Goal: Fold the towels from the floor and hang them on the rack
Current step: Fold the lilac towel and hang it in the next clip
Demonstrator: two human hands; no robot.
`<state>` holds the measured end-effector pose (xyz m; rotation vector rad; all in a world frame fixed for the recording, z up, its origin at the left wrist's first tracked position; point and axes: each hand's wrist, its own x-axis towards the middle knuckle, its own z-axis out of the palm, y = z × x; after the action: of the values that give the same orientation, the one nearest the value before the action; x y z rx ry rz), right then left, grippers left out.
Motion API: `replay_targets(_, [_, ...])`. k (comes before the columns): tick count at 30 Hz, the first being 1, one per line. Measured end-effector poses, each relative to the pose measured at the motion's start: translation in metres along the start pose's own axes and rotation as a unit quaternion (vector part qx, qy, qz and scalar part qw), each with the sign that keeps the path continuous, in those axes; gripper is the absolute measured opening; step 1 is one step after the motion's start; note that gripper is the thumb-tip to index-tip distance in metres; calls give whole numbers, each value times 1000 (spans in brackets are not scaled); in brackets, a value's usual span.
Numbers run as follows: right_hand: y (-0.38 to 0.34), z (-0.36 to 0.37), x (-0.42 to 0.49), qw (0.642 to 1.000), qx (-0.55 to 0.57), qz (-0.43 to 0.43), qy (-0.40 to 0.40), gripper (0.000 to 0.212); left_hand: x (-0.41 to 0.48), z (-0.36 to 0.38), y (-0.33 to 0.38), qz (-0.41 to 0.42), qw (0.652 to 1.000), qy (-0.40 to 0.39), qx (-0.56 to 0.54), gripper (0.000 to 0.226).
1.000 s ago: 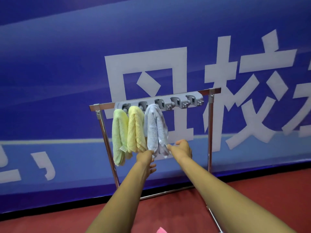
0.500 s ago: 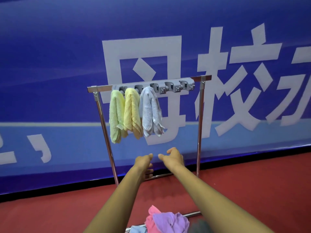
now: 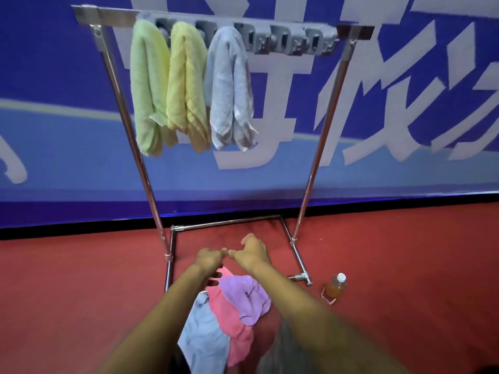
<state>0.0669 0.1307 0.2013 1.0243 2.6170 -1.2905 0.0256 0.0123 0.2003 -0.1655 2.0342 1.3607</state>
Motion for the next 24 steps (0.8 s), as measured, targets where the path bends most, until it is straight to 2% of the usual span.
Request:
replay_targets(5, [37, 53, 27, 997, -52, 39, -51, 56, 32, -2, -46, -21, 997, -6, 70, 17])
replay_targets(7, [49, 75, 36, 994, -73, 51, -61, 55, 45, -3, -62, -33, 995, -17, 92, 17])
replay_targets(11, [73, 116, 54, 987, -123, 50, -91, 53, 73, -3, -90, -55, 994, -26, 88, 10])
replay_targets(15, [102, 142, 67, 976, -157, 65, -135, 55, 98, -3, -118, -84, 993, -21, 82, 9])
replay_targets(19, [140, 163, 84, 963, -182, 98, -175, 41, 129, 5, -140, -110, 987, -31, 115, 10])
replay_targets(24, [184, 181, 98, 948, -191, 135, -217, 49, 164, 48, -135, -61, 993, -15, 102, 18])
